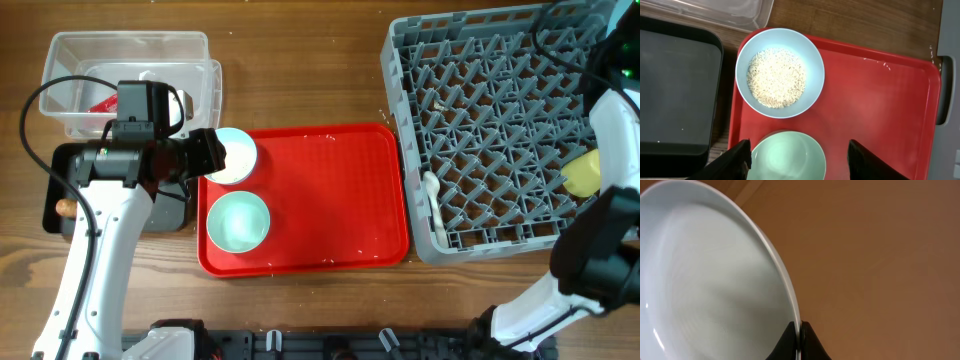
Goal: Sort waste into correct bins and load items into the dishwasher rack
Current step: 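Grasp the light-blue plate with the right gripper, stand it in the rack, then grasp the green bowl with the right gripper and place it in the rack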
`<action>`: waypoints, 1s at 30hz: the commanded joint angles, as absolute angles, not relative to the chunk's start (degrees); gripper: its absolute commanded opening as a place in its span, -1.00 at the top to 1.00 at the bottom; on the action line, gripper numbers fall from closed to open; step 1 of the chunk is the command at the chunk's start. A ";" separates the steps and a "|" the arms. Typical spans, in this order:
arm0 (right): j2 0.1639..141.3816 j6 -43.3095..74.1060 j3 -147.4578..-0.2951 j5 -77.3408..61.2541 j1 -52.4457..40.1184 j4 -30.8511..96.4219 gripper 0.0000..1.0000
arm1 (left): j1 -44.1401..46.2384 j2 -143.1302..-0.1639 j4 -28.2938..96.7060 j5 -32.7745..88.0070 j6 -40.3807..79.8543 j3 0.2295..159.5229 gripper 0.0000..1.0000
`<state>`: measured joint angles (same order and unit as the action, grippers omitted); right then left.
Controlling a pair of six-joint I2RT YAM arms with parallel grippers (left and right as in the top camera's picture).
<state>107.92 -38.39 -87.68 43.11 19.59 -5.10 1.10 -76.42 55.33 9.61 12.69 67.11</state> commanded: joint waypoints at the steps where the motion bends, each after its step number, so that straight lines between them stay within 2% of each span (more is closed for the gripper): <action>1: 112.95 -40.12 -88.01 43.86 19.77 -4.75 0.91 | 0.84 -75.75 55.35 9.10 12.43 67.51 -0.22; 6: 114.06 -27.88 -88.01 38.37 17.91 6.11 0.91 | 0.84 -75.75 55.35 9.10 12.43 67.51 -0.22; 10: 113.69 -26.79 -88.01 37.69 13.74 10.28 0.89 | 0.84 -75.75 55.35 9.10 12.43 67.51 -0.22; 13: 113.21 -26.15 -88.01 38.57 10.92 13.02 0.67 | 0.84 -75.75 55.35 9.10 12.43 67.51 -0.22; 15: 112.86 -23.05 -88.01 38.96 9.72 15.55 0.39 | 0.84 -75.75 55.33 9.10 12.40 67.51 -0.23; 18: 111.31 -18.04 -88.01 38.11 9.17 19.09 0.10 | 0.84 -75.75 55.33 9.10 12.40 67.51 -0.25; 21: 108.20 -17.32 -88.01 31.73 9.17 22.48 -0.04 | 0.84 -75.75 55.33 9.10 12.40 67.51 -0.26; 22: 106.67 -16.08 -88.01 29.74 9.17 23.40 -0.15 | 0.84 -75.75 55.33 9.10 12.40 67.51 -0.27; 23: 103.63 -14.81 -88.01 25.08 9.17 25.19 -0.36 | 0.84 -75.75 55.33 9.10 12.40 67.51 -0.28; 25: 99.83 -14.83 -88.03 16.43 8.95 28.36 -0.43 | 0.84 -75.75 55.33 9.08 12.40 67.51 -0.31; 30: 91.70 -11.97 -88.01 -8.67 2.96 36.80 -0.44 | 0.84 -75.75 55.66 9.02 12.40 67.51 -0.37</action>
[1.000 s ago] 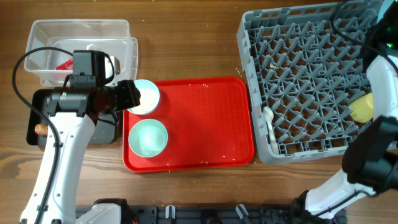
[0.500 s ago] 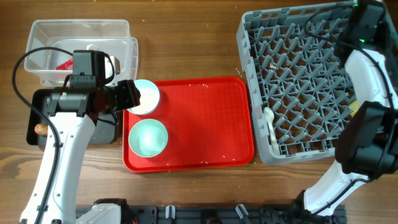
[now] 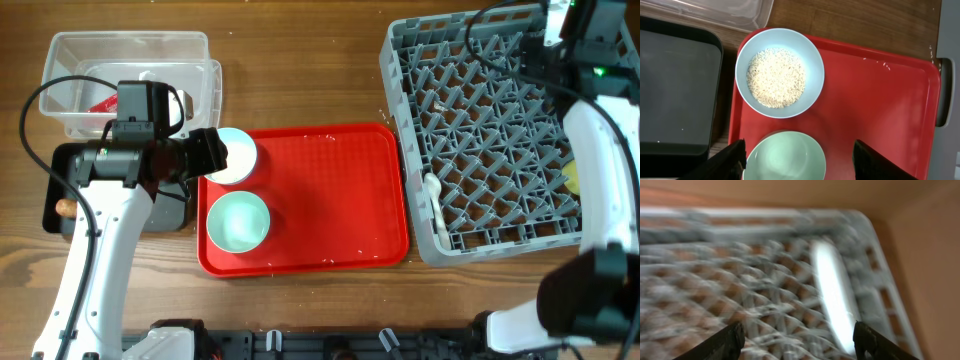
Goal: Sort waste into correct bins and load items into the dishwasher rack
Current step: 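Grasp the green bowl with the right gripper and place it in the rack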
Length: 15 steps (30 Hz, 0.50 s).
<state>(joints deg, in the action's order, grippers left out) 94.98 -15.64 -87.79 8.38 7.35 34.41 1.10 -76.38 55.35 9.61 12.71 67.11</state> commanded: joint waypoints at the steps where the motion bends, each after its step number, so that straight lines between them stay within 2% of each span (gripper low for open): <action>1: 91.29 -11.05 -88.01 -10.76 0.93 38.00 -0.44 | 0.84 -75.75 56.16 8.34 12.43 67.51 -0.40; 6: 92.84 -3.51 -88.01 -16.53 -14.70 44.29 -0.44 | 0.49 -75.75 60.86 -2.76 18.92 67.51 -0.63; 9: 95.42 1.39 -87.99 -16.60 -24.14 47.53 -0.44 | -1.39 -75.75 62.74 -2.90 18.98 67.51 -0.67; 14: 104.33 10.41 -87.57 -16.84 -39.05 50.83 -0.43 | -10.22 -75.75 64.58 -3.25 24.67 67.51 -0.97; 15: 106.50 11.07 -87.57 -17.61 -41.67 50.59 -0.42 | -12.23 -75.75 64.90 -2.83 24.73 67.51 -0.98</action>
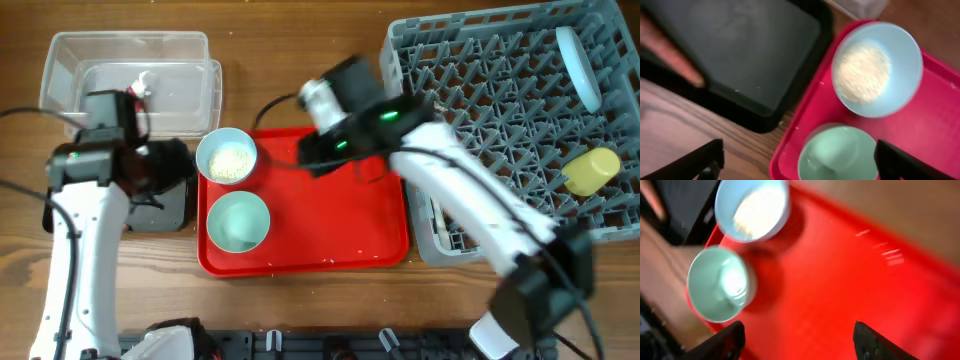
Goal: Sort waste into correct bins and load items into the dishwasher rack
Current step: 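Grasp the green bowl with the right gripper and place it in the rack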
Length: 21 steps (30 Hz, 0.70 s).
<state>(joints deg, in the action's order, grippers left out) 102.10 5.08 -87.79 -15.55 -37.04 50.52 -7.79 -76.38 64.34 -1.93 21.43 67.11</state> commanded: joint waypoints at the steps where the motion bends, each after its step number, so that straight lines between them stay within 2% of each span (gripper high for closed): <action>1: 107.85 11.22 -87.57 -17.96 -43.38 50.37 -0.42 | -13.47 -75.75 65.12 -2.55 24.73 67.51 -0.98; 4: 112.07 14.44 -87.57 -17.65 -48.16 48.66 -0.40 | -15.70 -75.75 65.21 -1.28 24.71 67.51 -0.99; 10: 117.78 21.32 -87.57 -16.49 -51.31 44.80 -0.09 | -15.77 -75.75 65.21 -1.10 24.71 67.51 -1.00; 13: 119.94 24.62 -87.53 -14.22 -51.42 44.77 0.11 | -15.77 -75.75 65.23 -1.10 24.71 67.51 -1.00; 14: 120.55 24.60 -87.53 -13.96 -51.42 44.62 0.37 | -15.77 -75.75 65.23 -1.10 24.71 67.51 -1.00; 16: 120.57 24.60 -87.37 -13.61 -51.42 44.60 0.68 | -15.77 -75.75 65.23 -1.10 24.71 67.51 -0.99; 18: 120.55 24.62 -87.37 -13.54 -51.40 44.66 0.91 | -15.77 -75.75 65.21 -1.10 24.71 67.51 -1.00; 21: 120.53 24.60 -87.37 -13.19 -51.40 44.66 0.91 | -15.77 -75.75 65.23 -1.10 24.71 67.51 -0.99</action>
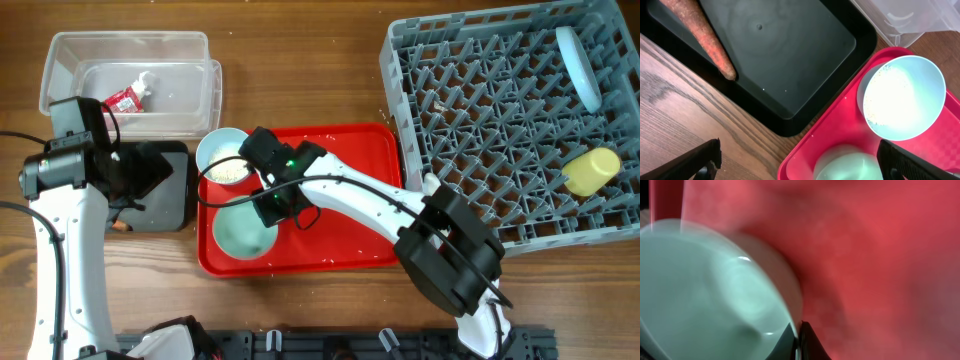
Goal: Sort waste into correct bins and load items into the dishwasher rack
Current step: 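Grasp the green bowl with the right gripper and place it in the rack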
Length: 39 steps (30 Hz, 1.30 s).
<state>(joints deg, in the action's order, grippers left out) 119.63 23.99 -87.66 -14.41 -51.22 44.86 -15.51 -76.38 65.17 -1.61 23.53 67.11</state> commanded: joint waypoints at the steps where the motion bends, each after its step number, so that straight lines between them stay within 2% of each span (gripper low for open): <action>1: 120.31 24.60 -87.39 -12.86 -51.13 44.99 0.91 | -15.77 -75.75 65.23 -1.10 24.71 67.51 -0.99; 5: 115.61 24.58 -87.55 -3.86 -47.81 48.75 0.91 | -15.77 -75.75 65.21 -1.10 24.71 67.51 -1.00; 9: 101.51 21.76 -87.55 12.95 -40.23 51.66 0.91 | -15.77 -75.75 65.17 -1.10 24.71 67.51 -1.00; 12: 93.32 14.55 -87.55 26.24 -34.72 50.04 0.91 | -15.77 -75.75 65.17 -1.13 24.73 67.51 -1.00; 16: 88.14 -3.70 -87.55 42.98 -25.32 42.24 0.91 | -15.77 -75.75 65.14 -1.10 24.73 67.51 -0.99; 19: 88.84 -14.22 -87.53 45.91 -18.15 36.21 0.91 | -15.77 -75.75 65.14 -1.10 24.73 67.51 -1.00; 25: 94.13 -14.96 -87.53 65.58 -7.27 22.11 0.92 | -15.77 -75.75 65.10 -0.91 24.73 67.51 -0.99; 27: 97.82 -15.07 -87.53 66.96 -5.13 19.68 0.91 | -15.77 -75.75 64.97 -0.45 24.73 67.51 -1.00; 33: 110.30 -18.48 -87.53 72.66 -3.18 11.22 0.91 | -15.77 -75.75 64.53 -0.47 24.73 67.51 -0.99; 39: 118.61 -18.33 -87.46 72.42 -3.75 10.22 0.92 | -15.77 -75.75 63.70 -0.43 24.73 67.51 -1.00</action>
